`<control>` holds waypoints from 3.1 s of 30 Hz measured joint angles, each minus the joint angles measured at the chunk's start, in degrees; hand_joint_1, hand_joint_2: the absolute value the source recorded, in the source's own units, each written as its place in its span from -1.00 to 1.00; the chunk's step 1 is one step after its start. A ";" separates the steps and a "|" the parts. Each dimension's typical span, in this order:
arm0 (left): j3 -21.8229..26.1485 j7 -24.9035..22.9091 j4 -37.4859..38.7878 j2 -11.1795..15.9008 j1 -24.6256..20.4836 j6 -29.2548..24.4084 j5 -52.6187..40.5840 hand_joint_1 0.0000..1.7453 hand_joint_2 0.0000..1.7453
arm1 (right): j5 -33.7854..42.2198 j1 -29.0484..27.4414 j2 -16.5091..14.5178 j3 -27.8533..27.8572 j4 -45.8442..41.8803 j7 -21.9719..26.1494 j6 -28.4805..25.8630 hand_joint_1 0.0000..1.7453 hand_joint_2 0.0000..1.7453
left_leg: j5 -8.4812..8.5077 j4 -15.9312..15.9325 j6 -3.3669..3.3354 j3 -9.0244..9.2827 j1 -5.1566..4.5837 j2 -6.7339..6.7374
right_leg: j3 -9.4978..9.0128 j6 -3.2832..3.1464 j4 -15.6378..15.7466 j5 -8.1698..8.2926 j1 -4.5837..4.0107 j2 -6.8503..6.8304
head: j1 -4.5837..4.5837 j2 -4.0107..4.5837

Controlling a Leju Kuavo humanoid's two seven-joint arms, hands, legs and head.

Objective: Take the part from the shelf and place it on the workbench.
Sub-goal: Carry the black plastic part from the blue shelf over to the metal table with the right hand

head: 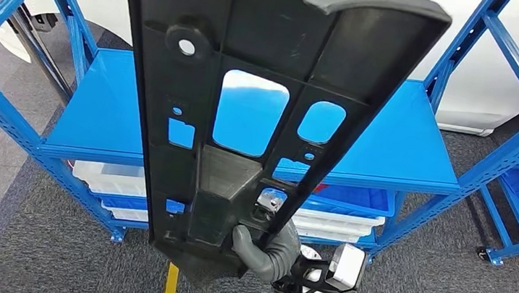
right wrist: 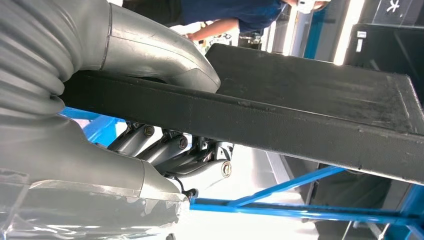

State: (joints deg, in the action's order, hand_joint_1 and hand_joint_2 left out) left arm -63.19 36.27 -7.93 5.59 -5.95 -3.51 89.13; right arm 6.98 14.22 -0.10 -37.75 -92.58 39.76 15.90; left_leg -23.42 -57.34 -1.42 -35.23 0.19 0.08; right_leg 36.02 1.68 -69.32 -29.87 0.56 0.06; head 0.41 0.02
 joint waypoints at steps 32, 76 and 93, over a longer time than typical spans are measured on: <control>-0.94 -1.99 0.09 -0.06 -0.93 -2.07 0.00 -1.00 -1.00 | 4.26 3.43 -0.36 6.59 -5.14 -1.05 1.78 1.00 1.00 | 2.01 -0.52 0.41 -2.42 0.00 -0.01 | -5.52 -1.02 6.34 0.19 -0.62 -0.05 | -0.01 0.00; -0.42 -8.56 0.18 0.04 -0.20 -5.62 -0.06 -1.00 -1.00 | -1.78 2.71 1.00 9.41 -8.97 -0.18 -0.38 1.00 1.00 | -7.15 -11.66 2.78 -1.28 0.62 0.05 | -2.78 -3.37 12.06 5.10 -0.53 2.26 | -0.01 0.00; -2.56 -18.04 0.32 0.88 -0.22 -12.85 -0.24 -1.00 -1.00 | -6.07 -1.68 3.34 11.40 -17.88 0.21 -4.88 1.00 1.00 | -3.06 0.08 0.72 3.76 0.59 3.93 | -0.82 -0.64 7.24 3.21 -0.57 -2.40 | -0.02 0.00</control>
State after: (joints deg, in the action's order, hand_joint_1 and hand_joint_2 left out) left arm -65.75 18.23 -7.62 6.47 -6.17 -16.36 88.89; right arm 0.91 12.54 3.24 -26.35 -110.46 39.98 11.02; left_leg -26.49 -57.26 -0.70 -31.47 0.78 4.01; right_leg 35.20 1.04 -62.07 -26.66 -0.01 -2.34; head 0.39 0.02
